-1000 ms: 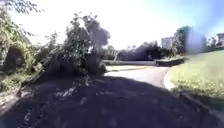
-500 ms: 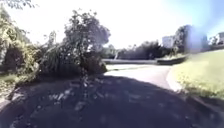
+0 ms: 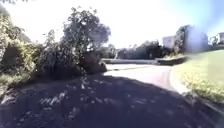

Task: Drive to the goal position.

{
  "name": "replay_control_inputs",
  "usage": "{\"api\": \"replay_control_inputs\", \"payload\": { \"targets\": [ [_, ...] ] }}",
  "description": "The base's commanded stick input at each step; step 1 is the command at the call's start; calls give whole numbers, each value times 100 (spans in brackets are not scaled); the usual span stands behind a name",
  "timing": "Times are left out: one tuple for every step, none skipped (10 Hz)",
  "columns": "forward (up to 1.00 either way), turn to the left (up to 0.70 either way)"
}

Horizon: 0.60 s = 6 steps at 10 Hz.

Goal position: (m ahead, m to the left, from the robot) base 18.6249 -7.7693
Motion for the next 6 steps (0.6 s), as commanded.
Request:
{"api": "replay_control_inputs", "payload": {
  "targets": [
    [45,0],
    [45,0],
    [45,0],
    [45,0],
    [45,0],
    [45,0]
  ]
}}
